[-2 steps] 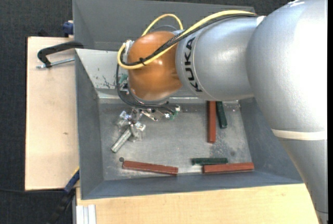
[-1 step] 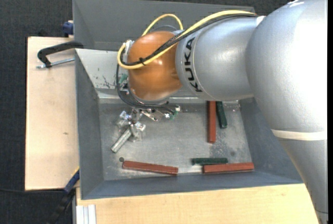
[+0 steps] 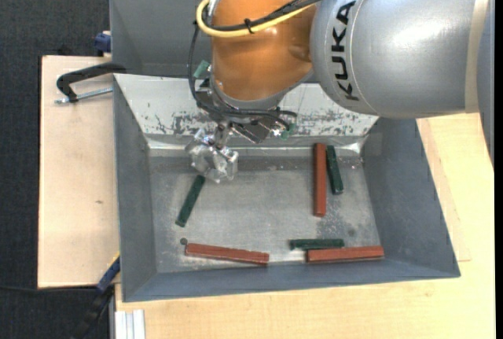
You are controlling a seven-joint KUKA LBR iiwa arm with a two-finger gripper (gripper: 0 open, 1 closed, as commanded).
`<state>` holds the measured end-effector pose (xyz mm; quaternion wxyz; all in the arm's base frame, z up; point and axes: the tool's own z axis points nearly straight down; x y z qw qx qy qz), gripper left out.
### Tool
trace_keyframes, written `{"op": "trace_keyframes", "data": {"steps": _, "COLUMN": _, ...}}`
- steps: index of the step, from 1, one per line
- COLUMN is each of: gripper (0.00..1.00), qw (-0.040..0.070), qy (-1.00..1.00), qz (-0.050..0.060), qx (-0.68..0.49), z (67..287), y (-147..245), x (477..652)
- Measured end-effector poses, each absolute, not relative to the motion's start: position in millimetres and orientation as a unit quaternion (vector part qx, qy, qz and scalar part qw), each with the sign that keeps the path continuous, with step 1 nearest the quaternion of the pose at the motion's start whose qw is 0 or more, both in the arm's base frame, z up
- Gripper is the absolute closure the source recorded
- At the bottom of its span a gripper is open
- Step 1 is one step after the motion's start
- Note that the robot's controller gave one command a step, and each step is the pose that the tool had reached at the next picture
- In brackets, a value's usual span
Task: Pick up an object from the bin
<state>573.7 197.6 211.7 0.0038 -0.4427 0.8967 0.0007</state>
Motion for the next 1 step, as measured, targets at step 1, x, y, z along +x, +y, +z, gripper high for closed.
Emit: {"op": "trace_keyframes", "data": {"steps": 1, "gripper": 0.0, "qw": 0.003, "qy": 0.897, "qz": 0.001, "qx": -0.443, "z": 211.2, "y": 197.6, "x": 573.3}}
